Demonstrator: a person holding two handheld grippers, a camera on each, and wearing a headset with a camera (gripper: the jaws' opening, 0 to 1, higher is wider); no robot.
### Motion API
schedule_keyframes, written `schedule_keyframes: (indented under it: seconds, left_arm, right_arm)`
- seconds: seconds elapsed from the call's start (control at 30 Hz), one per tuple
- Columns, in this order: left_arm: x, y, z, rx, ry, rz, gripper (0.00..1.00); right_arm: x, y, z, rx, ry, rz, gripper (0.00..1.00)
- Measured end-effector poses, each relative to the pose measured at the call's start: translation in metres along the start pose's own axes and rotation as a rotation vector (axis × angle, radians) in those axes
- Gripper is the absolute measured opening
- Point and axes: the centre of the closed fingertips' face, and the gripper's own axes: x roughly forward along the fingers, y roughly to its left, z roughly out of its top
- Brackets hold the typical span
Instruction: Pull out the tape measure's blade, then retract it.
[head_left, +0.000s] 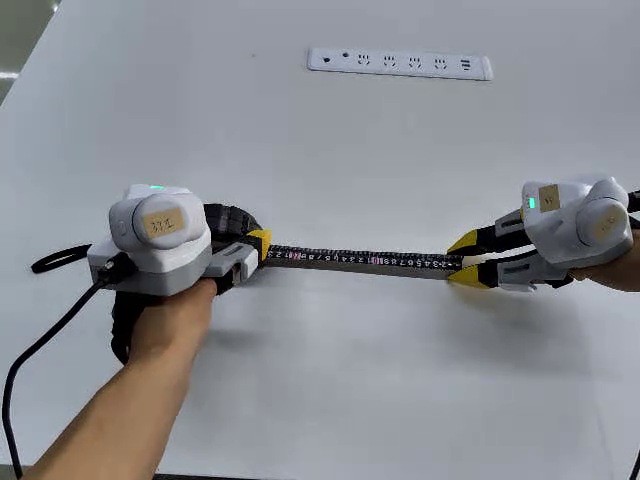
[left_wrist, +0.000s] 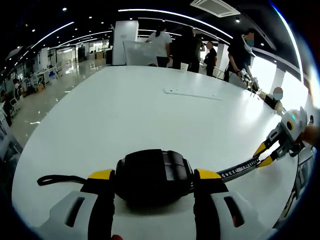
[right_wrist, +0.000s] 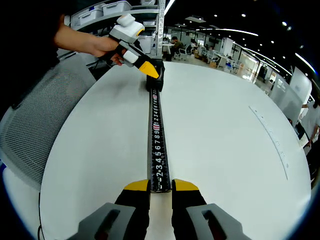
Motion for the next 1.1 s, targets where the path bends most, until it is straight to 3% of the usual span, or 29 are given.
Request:
schedule_keyframes:
  seconds: [0.43,1.1]
  left_arm:
    - [0.0035,0.0006,-0.0015,-0.01,0.009,0.014,0.61]
    - [0.0049,0.0009,-0.0035,0.016,0.039,0.025,0.58]
  right_arm:
    - [-0.0015,-0.002,-0.0032,0.08,-0.048,-0.002,0.13]
    - [0.0002,-0.0006,-0.002,0.088,-0.06,-0.009,0.1]
